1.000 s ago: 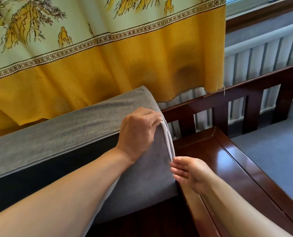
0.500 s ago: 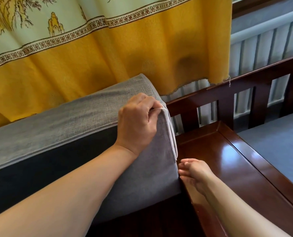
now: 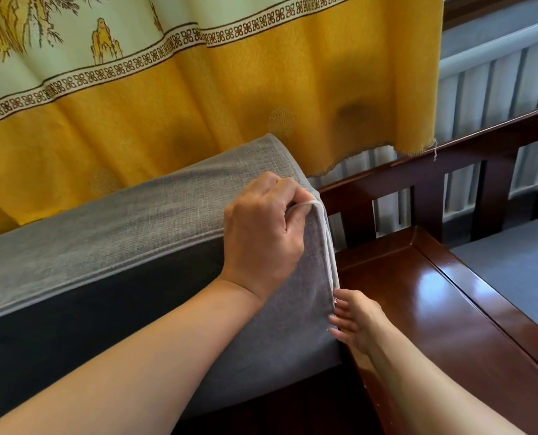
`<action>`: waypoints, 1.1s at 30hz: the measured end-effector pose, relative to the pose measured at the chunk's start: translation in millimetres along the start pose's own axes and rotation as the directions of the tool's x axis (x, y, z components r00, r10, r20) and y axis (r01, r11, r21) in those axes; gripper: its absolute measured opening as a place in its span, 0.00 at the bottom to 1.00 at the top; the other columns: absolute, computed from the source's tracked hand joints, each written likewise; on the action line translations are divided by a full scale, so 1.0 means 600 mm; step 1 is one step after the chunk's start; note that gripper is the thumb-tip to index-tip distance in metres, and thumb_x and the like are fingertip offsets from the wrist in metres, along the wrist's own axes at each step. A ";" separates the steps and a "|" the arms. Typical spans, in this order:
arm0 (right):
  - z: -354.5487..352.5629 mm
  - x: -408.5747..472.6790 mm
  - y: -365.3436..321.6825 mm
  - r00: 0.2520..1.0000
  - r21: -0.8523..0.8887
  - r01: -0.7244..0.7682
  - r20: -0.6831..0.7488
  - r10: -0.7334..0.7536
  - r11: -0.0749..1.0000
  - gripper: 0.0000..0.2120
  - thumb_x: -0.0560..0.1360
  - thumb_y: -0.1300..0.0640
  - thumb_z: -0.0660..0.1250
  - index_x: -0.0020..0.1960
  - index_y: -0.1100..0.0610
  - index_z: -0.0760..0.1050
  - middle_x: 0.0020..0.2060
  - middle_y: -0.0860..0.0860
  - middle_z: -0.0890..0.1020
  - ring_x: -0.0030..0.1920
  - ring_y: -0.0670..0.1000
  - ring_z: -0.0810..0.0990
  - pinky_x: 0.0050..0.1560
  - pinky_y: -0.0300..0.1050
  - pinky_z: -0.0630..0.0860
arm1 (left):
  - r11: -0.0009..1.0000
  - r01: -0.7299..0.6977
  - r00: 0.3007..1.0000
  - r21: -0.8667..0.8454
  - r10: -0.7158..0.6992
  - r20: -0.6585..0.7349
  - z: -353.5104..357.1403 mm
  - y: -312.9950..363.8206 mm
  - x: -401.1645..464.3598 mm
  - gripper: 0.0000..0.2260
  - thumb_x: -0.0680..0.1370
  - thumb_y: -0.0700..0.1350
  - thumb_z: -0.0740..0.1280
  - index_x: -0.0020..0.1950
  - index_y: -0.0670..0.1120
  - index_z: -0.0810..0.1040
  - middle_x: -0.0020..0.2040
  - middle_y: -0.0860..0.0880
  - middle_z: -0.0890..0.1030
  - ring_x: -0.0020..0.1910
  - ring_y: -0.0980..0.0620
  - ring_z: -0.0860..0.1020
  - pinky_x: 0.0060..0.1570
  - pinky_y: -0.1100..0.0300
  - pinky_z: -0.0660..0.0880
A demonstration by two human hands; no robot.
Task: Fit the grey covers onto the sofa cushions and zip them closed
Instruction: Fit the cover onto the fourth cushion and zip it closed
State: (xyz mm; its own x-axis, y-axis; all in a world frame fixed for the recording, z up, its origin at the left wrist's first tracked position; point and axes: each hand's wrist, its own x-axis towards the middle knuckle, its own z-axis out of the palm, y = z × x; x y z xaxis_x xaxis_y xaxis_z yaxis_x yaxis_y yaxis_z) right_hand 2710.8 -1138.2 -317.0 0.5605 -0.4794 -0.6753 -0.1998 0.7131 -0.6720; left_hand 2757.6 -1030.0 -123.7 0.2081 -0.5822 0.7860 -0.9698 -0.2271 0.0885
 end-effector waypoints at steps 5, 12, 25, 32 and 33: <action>0.008 0.018 0.007 0.997 -0.031 0.020 -0.074 -0.023 0.999 0.16 0.73 0.51 0.71 0.49 0.65 0.77 0.43 0.59 0.82 0.39 0.55 0.82 0.35 0.47 0.79 | 1.000 0.002 1.000 -0.004 -0.002 -0.005 0.002 -0.001 -0.001 0.03 0.73 0.43 0.69 0.41 0.44 0.80 0.39 0.49 0.79 0.38 0.52 0.77 0.35 0.53 0.76; 0.004 0.029 -0.007 0.995 -0.082 -0.033 -0.101 0.025 0.996 0.14 0.72 0.55 0.72 0.46 0.68 0.78 0.37 0.60 0.83 0.23 0.50 0.80 0.20 0.36 0.73 | 1.000 0.000 1.000 0.010 0.000 0.001 0.007 -0.004 -0.001 0.03 0.73 0.43 0.69 0.42 0.44 0.80 0.40 0.49 0.79 0.38 0.52 0.77 0.34 0.53 0.76; 0.003 0.009 -0.026 0.957 -0.411 0.060 -0.234 -0.169 0.910 0.10 0.70 0.56 0.72 0.36 0.62 0.78 0.28 0.55 0.79 0.27 0.51 0.76 0.28 0.41 0.71 | 1.000 0.023 1.000 0.017 -0.023 0.010 0.006 -0.001 0.002 0.03 0.73 0.43 0.69 0.42 0.44 0.79 0.40 0.49 0.79 0.38 0.53 0.77 0.35 0.55 0.76; 0.014 -0.061 -0.082 0.921 -0.564 0.207 -0.164 -0.354 0.799 0.14 0.70 0.50 0.70 0.38 0.61 0.80 0.35 0.54 0.81 0.35 0.52 0.78 0.30 0.40 0.69 | 0.996 0.063 0.996 0.056 -0.066 0.054 0.000 0.004 0.004 0.03 0.74 0.43 0.69 0.42 0.45 0.78 0.40 0.49 0.78 0.39 0.53 0.76 0.36 0.60 0.71; 0.014 -0.075 -0.090 0.916 -0.579 0.215 -0.159 -0.368 0.786 0.14 0.70 0.49 0.70 0.38 0.61 0.80 0.36 0.55 0.82 0.36 0.52 0.78 0.30 0.40 0.68 | 0.996 0.072 0.995 0.058 -0.076 0.063 -0.001 0.005 0.005 0.03 0.74 0.43 0.69 0.41 0.45 0.77 0.40 0.49 0.78 0.39 0.52 0.76 0.36 0.61 0.70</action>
State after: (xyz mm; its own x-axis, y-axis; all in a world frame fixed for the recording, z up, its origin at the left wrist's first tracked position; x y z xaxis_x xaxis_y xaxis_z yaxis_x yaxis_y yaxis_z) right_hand 2703.1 -1150.7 -247.7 0.4593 -0.7828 -0.4198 -0.5017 0.1613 -0.8498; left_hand 2755.1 -1032.1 -120.6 0.2887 -0.6114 0.7368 -0.9433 -0.3135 0.1095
